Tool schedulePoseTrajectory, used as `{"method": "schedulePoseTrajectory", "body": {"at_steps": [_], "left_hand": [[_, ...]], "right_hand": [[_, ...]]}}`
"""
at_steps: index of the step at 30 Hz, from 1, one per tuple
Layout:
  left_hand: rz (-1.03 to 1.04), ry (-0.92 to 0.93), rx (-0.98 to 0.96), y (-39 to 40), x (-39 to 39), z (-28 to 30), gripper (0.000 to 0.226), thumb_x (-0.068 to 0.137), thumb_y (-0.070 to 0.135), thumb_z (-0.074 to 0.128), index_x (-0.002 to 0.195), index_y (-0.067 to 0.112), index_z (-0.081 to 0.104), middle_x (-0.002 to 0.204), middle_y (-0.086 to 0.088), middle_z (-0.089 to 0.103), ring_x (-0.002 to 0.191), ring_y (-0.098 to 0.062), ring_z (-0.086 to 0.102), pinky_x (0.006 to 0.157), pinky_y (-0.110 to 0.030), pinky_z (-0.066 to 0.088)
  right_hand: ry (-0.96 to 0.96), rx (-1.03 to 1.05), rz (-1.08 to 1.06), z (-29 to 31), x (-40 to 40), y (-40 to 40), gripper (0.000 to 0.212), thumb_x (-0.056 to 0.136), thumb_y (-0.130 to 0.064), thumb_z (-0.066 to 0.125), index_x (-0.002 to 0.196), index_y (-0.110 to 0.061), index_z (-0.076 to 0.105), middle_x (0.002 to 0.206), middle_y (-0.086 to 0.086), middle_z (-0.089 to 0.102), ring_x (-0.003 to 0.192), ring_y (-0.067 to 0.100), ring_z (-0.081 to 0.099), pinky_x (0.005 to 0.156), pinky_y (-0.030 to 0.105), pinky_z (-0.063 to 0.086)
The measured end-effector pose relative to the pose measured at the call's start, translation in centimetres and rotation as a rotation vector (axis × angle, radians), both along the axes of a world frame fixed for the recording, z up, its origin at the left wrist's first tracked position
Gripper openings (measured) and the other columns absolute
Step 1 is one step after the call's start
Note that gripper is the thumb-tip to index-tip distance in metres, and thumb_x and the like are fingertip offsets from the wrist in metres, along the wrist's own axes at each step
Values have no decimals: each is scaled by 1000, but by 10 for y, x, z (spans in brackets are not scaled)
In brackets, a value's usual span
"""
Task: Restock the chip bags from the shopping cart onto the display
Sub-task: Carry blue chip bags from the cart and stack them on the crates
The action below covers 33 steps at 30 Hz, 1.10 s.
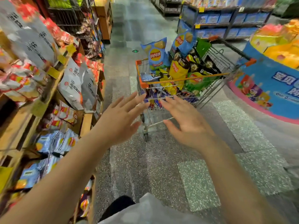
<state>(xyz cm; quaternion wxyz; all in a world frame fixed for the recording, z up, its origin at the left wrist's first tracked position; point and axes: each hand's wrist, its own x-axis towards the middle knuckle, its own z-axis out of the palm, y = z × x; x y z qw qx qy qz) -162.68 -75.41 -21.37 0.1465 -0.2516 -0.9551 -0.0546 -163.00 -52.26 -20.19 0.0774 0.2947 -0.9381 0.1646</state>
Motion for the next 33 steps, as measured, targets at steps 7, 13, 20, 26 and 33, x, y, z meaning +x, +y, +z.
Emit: {"method": "schedulePoseTrajectory", "body": {"at_steps": [7,13,20,26,33], "left_hand": [[29,95,-51,-36,-128,-25,67,80,25,73,140,20,43,150,-3,32,138,-27,29,108,-50,21],[16,139,11,-67,-262,-34,69,76,24,76,136,20,42,145,-14,44,132,-37,39,102,-53,22],[-64,26,59,-76,-390,-52,78,71,22,82,136,19,40,145,-20,41,131,-44,39,101,-56,26],[-107,-58,59,-63,-473,-78,84,65,21,85,135,20,39,142,-21,45,128,-44,44,98,-60,34],[-50,-257,5,-46,-573,-102,88,81,38,70,144,34,9,154,-17,25,135,-40,36,107,-54,29]], "right_hand": [[-25,34,56,-19,-136,-41,61,99,-36,44,151,-31,12,159,-7,8,147,11,-1,111,19,-12],[-35,86,17,-25,-257,-75,62,91,-34,48,149,-24,27,154,9,30,145,29,20,116,38,8],[-131,92,-109,-37,-368,-86,66,91,-42,48,149,-23,21,154,8,28,145,30,17,117,47,19],[-154,76,-143,-56,-451,-78,67,87,-45,42,148,-20,26,147,17,39,138,40,31,110,51,25],[-196,105,-90,-77,-570,-56,73,95,-37,54,149,-33,6,159,9,15,147,27,6,117,37,9]]}}
